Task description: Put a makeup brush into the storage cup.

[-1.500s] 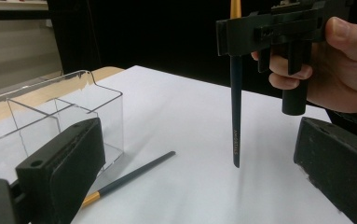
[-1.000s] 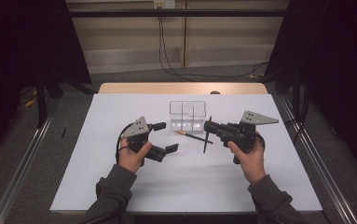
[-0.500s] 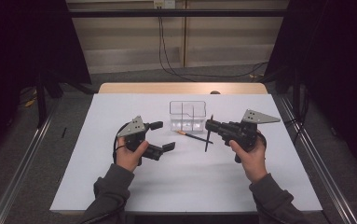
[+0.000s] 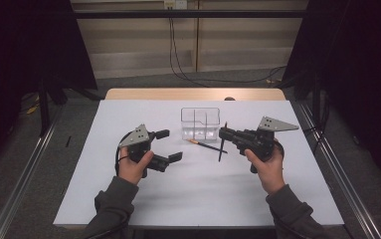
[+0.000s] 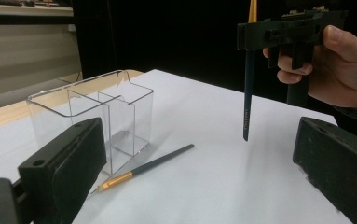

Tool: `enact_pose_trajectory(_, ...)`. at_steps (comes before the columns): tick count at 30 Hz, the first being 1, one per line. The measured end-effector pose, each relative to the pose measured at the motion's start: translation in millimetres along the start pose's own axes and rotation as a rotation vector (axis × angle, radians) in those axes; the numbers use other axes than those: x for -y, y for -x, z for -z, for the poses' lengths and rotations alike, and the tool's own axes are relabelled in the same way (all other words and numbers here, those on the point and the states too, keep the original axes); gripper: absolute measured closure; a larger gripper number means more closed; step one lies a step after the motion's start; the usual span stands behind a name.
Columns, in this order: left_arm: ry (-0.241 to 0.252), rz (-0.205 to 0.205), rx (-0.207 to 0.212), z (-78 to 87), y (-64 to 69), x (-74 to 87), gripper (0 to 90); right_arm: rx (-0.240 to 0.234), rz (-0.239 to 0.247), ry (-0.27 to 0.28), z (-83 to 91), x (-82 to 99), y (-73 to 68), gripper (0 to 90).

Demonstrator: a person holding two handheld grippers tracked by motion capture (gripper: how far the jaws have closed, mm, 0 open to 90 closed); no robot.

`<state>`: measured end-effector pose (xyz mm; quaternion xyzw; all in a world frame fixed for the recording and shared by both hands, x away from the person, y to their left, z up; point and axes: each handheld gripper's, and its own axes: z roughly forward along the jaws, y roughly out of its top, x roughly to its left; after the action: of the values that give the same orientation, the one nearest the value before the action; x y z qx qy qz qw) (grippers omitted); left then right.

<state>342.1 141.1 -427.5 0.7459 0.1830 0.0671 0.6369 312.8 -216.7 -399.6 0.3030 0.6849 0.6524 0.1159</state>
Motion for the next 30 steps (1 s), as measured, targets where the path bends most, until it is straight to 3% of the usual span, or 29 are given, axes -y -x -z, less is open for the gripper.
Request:
enact_pose_trajectory(13, 0.012, 0.015, -0.021, 16.6, -1.5, 3.2, 2.6, 0.008, 0.015, 0.004, -0.2, -5.0, 2.4, 83.6)
enact_pose_trajectory(30, 0.005, 0.014, -0.014, 16.7, -1.2, 6.3, 2.6, 0.021, 0.040, -0.004, -3.6, -12.6, 5.4, 83.6)
